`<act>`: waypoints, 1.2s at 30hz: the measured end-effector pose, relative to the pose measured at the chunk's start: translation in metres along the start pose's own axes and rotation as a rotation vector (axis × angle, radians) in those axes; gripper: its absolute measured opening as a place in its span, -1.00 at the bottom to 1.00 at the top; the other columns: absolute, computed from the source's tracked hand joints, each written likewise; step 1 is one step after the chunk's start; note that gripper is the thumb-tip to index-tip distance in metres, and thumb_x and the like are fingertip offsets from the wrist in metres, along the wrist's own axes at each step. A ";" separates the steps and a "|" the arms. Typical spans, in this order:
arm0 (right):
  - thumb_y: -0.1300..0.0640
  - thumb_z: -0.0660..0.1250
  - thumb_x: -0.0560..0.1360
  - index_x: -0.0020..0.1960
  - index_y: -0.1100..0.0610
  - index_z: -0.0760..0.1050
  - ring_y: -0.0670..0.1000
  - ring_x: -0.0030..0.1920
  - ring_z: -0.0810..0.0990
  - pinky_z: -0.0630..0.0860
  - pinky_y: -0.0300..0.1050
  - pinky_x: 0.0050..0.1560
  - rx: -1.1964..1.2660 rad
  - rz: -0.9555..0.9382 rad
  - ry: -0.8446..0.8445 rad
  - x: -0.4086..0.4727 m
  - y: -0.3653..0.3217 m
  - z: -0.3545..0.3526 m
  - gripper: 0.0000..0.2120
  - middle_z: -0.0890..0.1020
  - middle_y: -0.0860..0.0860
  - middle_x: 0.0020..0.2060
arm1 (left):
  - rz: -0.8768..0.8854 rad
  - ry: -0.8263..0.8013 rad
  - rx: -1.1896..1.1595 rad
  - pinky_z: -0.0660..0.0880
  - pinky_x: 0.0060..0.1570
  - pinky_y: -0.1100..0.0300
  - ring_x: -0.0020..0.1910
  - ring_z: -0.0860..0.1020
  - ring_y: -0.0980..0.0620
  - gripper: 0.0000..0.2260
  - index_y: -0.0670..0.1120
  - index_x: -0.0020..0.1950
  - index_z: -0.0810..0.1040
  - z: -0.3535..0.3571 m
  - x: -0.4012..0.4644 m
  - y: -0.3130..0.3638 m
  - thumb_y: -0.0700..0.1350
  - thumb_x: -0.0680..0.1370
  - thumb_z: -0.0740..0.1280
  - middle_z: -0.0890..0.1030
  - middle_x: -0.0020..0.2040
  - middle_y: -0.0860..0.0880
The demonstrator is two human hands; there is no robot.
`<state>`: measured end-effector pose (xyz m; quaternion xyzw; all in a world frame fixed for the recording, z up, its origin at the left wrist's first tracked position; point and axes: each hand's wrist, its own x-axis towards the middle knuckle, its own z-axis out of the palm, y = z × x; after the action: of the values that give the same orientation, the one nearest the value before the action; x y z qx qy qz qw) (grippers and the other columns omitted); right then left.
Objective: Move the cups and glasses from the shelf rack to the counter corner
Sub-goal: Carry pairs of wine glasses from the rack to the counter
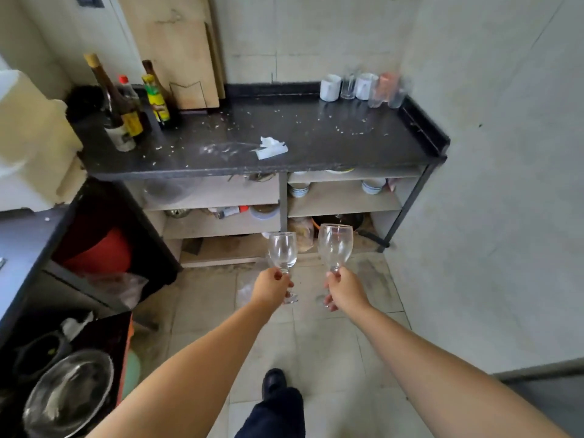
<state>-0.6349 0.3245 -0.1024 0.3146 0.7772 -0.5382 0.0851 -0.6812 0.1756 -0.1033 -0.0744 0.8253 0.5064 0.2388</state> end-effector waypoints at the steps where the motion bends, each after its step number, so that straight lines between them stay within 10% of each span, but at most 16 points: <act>1: 0.15 0.11 0.64 0.04 0.19 0.39 -0.02 -0.45 0.50 0.44 -0.24 -0.57 0.023 0.011 0.030 0.033 -0.019 -0.006 -0.86 0.53 0.07 -0.17 | 0.013 -0.029 0.009 0.42 -0.43 0.27 -0.40 0.48 0.09 -0.85 -0.24 -0.04 0.52 -0.001 0.037 0.024 -0.23 0.59 0.18 0.59 -0.16 -0.07; 25: 0.16 0.12 0.63 0.03 0.18 0.42 -0.04 -0.46 0.46 0.40 -0.23 -0.56 0.120 -0.034 0.113 0.389 -0.187 -0.175 -0.86 0.54 0.03 -0.21 | 0.060 -0.068 -0.005 0.43 -0.51 0.34 -0.42 0.44 0.08 -0.86 -0.21 -0.07 0.51 0.105 0.371 0.289 -0.22 0.61 0.18 0.54 -0.31 -0.01; 36: 0.16 0.14 0.63 0.17 0.18 0.43 -0.06 -0.41 0.53 0.57 -0.24 -0.47 0.061 -0.062 0.119 0.567 -0.252 -0.211 -0.83 0.56 0.08 -0.05 | 0.033 -0.069 -0.094 0.57 -0.24 0.13 -0.36 0.50 0.07 -0.89 -0.19 -0.01 0.51 0.127 0.532 0.378 -0.24 0.60 0.19 0.59 -0.10 -0.11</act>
<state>-1.1842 0.6815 -0.0859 0.3244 0.7734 -0.5445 0.0126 -1.2439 0.5295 -0.0978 -0.0545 0.7928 0.5508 0.2551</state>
